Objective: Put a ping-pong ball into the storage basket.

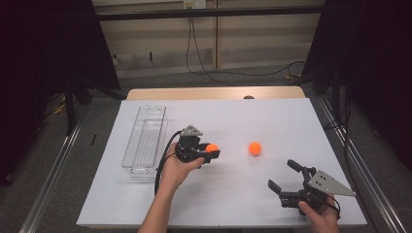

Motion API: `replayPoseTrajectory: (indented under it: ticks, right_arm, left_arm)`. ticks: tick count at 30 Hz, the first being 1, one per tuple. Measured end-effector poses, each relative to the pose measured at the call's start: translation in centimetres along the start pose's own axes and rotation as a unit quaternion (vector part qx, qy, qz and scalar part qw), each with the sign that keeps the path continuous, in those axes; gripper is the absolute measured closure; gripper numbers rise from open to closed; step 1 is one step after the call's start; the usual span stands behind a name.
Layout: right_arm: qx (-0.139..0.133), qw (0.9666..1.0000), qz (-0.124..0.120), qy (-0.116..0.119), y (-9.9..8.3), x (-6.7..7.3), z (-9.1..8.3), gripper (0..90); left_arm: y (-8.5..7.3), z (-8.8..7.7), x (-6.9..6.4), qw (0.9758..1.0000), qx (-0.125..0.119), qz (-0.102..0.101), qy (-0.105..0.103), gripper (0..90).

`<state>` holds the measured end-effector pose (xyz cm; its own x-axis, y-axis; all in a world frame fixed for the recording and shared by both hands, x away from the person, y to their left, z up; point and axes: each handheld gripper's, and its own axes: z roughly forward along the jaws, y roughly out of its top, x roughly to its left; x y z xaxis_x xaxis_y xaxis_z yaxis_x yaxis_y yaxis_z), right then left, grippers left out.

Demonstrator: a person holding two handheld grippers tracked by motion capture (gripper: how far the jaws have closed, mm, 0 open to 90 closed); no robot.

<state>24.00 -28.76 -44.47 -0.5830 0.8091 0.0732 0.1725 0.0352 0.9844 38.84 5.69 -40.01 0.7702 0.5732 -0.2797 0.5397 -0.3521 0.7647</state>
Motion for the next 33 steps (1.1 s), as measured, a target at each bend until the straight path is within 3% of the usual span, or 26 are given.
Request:
replayPoseTrajectory:
  ticks: [33]
  right_arm:
    - [-0.002, 1.0000, -0.002, 0.002, 0.0, 0.0, -0.1, 3.9]
  left_arm:
    - [0.0, -1.3, 1.2, 0.9997, -0.006, -0.007, 0.022, 50.8]
